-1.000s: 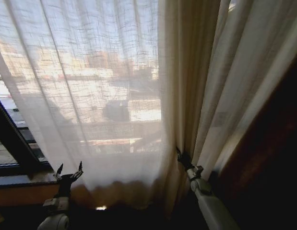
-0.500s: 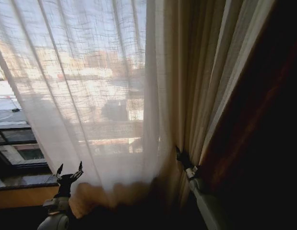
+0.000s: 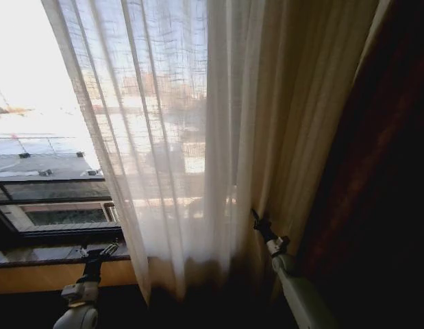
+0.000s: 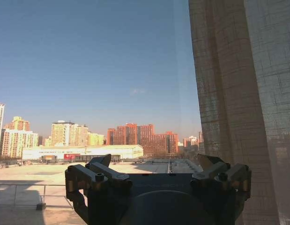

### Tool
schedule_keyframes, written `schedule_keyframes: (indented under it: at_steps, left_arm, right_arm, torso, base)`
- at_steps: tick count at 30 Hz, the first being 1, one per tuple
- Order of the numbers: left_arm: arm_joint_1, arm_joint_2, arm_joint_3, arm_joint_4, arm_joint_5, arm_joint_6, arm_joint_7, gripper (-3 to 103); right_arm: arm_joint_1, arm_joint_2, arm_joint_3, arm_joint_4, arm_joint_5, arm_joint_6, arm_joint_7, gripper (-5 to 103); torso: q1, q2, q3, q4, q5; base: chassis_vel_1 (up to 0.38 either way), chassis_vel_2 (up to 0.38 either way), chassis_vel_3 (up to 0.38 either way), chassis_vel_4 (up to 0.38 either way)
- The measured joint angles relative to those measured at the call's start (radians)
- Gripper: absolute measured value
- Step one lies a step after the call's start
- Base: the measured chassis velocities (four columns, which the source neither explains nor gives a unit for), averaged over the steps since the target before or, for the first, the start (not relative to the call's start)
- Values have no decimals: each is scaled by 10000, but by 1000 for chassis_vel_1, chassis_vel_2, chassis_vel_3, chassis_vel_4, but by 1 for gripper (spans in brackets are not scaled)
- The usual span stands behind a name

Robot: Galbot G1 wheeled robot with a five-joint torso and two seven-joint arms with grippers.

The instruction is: Open the curtains by pulling them apart, changing their state from closed to fully open.

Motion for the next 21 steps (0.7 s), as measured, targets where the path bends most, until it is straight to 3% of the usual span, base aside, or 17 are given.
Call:
schedule_keyframes:
  at_steps: [3,8,14,21]
  left_arm:
    - [0,-1,3,0,0,0,0,100]
    - [0,-1,4,0,0,0,0,100]
    - [0,0,3,0,0,0,-4,100]
    - [0,0,3,0,0,0,-6,100]
  right_arm:
    - [511,-212,255,-608,-448,-496,1320,0]
    - [1130,-491,642,-1537,-739,-615,2014,0]
    - [1355,-803,1147,-1996,-1076,-764,2487,0]
    - [746,-920,1127,-1277,-849,-859,2360,0]
  torso:
    - [1,-1,0,-1,2]
    - [1,-1,0,1,-2]
    - [1,0,1,-2,3]
    - [3,-1,1,-3,2]
  base:
    - [0,0,0,0]
    - [0,0,0,0]
    - [0,0,0,0]
    - [0,0,0,0]
